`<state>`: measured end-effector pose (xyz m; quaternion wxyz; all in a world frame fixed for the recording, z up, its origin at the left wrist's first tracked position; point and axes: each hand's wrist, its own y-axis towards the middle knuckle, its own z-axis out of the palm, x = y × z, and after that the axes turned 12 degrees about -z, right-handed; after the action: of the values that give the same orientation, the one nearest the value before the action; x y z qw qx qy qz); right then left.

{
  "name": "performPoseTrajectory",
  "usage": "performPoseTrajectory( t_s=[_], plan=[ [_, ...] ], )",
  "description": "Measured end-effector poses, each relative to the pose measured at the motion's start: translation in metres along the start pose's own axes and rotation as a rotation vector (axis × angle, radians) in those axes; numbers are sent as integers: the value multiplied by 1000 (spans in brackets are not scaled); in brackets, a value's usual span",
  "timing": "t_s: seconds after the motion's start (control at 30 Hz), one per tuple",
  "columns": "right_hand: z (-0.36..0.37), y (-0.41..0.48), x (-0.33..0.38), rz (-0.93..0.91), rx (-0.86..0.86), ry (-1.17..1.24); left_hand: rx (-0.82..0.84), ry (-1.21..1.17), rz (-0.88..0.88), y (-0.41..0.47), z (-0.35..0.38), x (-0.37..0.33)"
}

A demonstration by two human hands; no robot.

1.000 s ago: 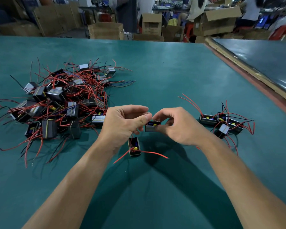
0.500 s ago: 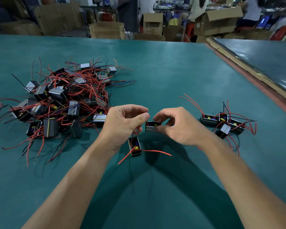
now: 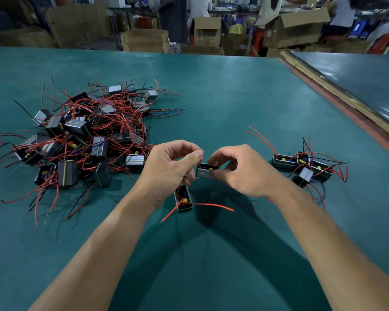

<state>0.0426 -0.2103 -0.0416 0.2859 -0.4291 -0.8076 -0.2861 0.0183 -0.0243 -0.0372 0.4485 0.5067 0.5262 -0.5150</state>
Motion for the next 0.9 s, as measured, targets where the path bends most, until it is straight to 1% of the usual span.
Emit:
performPoseTrajectory(
  t_s=[0.43, 0.53, 0.63, 0.77, 0.9],
  plan=[
    [-2, -4, 12, -24, 93, 103, -12, -49, 41, -1, 4, -2],
    [-2, -4, 12, -23, 95, 106, -47, -57, 47, 0, 4, -2],
    [-4, -4, 11, -16, 56, 113, -88, -80, 48, 1, 3, -2],
    [-4, -2, 10, -41, -16, 119, -100, -112, 58, 2, 2, -2],
    [-7, -1, 11, -28, -174, 137, -182, -118, 94, 3, -1, -2]
  ],
)
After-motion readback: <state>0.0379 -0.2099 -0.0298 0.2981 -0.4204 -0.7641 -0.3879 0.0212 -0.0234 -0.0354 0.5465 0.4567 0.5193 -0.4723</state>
